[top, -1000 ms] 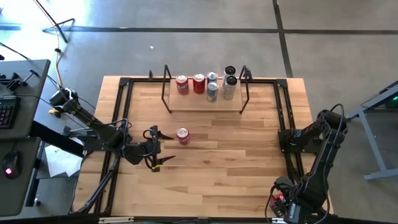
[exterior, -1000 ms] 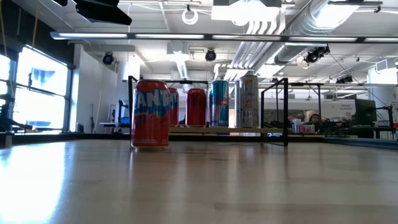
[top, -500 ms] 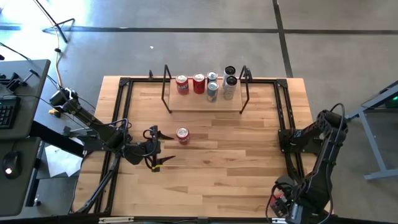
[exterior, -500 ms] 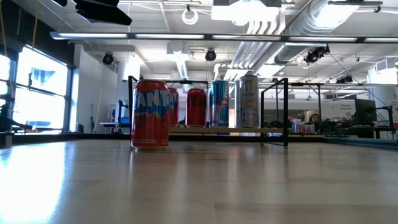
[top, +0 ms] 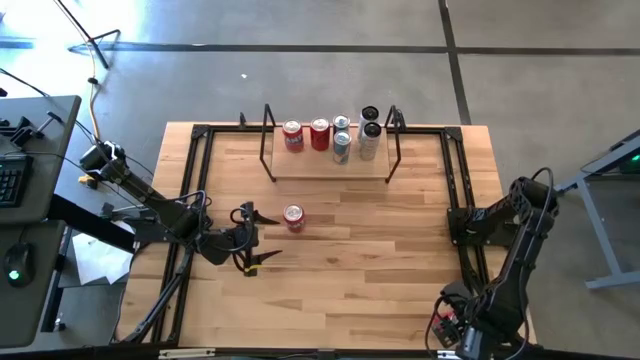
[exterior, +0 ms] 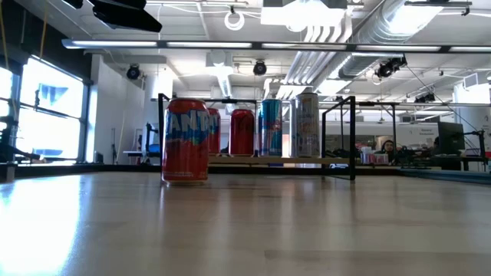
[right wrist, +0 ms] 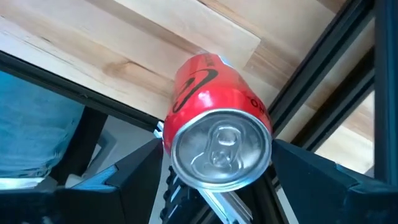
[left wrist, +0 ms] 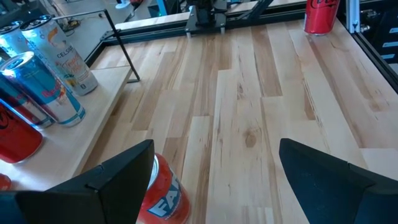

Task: Place canned beverage on shelf
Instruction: Put the red black soda can on the shelf and align with the other red black soda can

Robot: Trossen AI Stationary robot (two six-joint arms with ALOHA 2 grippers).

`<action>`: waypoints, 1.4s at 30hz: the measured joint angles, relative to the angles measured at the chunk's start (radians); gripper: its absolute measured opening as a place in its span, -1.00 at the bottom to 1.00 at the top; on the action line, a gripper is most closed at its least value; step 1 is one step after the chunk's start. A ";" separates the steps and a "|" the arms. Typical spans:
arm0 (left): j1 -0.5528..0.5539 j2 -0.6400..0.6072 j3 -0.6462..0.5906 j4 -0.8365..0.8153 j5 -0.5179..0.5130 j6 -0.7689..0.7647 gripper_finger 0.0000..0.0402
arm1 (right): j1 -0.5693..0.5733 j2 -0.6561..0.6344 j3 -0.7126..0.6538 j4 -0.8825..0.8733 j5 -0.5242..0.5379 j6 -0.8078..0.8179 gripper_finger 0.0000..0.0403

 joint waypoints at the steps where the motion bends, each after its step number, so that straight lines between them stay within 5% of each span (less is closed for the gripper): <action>1: 0.000 0.000 0.000 0.000 0.000 0.000 0.68 | 0.000 0.000 -0.004 0.001 0.000 -0.001 0.41; 34: 0.000 0.000 0.000 -0.006 0.000 -0.005 0.68 | -0.013 0.051 -0.006 0.015 0.020 -0.062 0.41; 42: -0.019 0.000 -0.036 -0.056 -0.001 -0.089 0.68 | -0.090 0.042 0.010 -0.015 0.021 -0.241 0.16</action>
